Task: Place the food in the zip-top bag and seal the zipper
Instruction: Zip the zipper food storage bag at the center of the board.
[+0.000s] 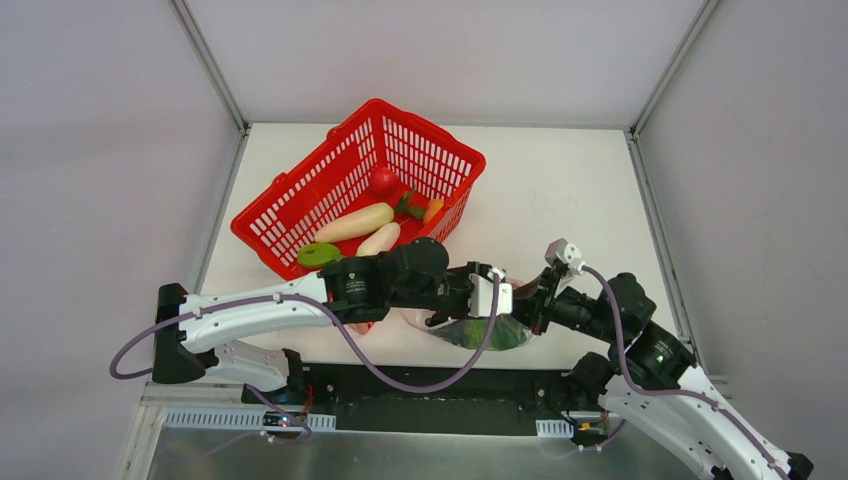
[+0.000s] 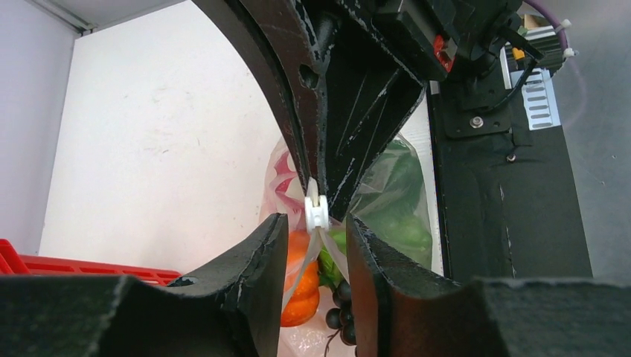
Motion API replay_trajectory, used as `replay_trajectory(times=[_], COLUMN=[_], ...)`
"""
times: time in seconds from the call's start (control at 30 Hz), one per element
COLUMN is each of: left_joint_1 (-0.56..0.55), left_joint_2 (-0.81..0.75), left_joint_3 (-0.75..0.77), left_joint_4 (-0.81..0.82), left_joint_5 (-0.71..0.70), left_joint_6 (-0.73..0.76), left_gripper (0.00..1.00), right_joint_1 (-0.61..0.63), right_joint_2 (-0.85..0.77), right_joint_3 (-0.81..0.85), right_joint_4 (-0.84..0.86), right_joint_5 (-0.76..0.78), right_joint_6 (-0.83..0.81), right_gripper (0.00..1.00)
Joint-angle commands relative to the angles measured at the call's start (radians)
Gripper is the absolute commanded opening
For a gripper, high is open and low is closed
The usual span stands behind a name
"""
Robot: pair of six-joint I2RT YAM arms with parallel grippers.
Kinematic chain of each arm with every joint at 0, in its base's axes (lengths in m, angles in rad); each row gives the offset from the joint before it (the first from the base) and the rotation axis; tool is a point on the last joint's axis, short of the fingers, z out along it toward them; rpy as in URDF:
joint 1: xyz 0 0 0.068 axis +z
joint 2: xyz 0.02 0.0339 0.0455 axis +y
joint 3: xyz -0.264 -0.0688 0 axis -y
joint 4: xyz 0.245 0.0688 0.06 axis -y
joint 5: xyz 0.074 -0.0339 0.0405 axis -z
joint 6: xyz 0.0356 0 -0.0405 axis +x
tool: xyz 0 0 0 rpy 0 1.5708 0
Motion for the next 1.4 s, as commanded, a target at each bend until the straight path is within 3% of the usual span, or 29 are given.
replay_trajectory(times=[0.0,0.13,0.37,0.6,0.83,1.03,1.07,1.13,1.2,1.37], left_joint_1=[-0.012,-0.012,-0.014,-0.013,-0.012,-0.012,-0.011,-0.011,-0.012,-0.011], left_joint_2=[-0.039,-0.032,-0.026,-0.076,-0.130,-0.114,-0.101,-0.072,-0.045,-0.020], left_joint_3=[-0.008,-0.010,0.007,-0.042,-0.107,-0.099,-0.086,-0.041,0.002,0.046], left_joint_4=[0.104,0.116,0.067,0.044,0.063,0.102,0.099,0.069,0.032,-0.009], left_joint_5=[0.010,0.014,0.005,-0.058,-0.141,-0.118,-0.104,-0.076,-0.055,-0.033], left_joint_6=[0.018,0.009,0.012,0.017,-0.002,-0.046,-0.049,-0.056,-0.061,-0.059], left_gripper=[0.35,0.31,0.00,0.00,0.00,0.00,0.00,0.00,0.00,0.00], right_joint_1=[0.001,0.001,0.002,0.002,0.001,0.001,0.002,0.001,0.002,0.001], right_joint_2=[-0.004,-0.003,-0.006,-0.053,-0.053,-0.022,-0.011,0.011,0.033,0.059], right_joint_3=[0.048,0.046,0.043,0.032,0.034,0.029,0.030,0.034,0.041,0.050], right_joint_4=[0.040,0.040,0.040,0.053,0.056,0.067,0.064,0.061,0.056,0.047], right_joint_5=[0.007,0.013,0.026,0.062,-0.012,-0.079,-0.097,-0.109,-0.101,-0.076], right_joint_6=[0.013,0.013,0.013,0.013,-0.007,-0.027,-0.029,-0.030,-0.042,-0.083], right_gripper=[0.00,0.00,0.00,0.00,0.00,0.00,0.04,0.26,0.41,0.46])
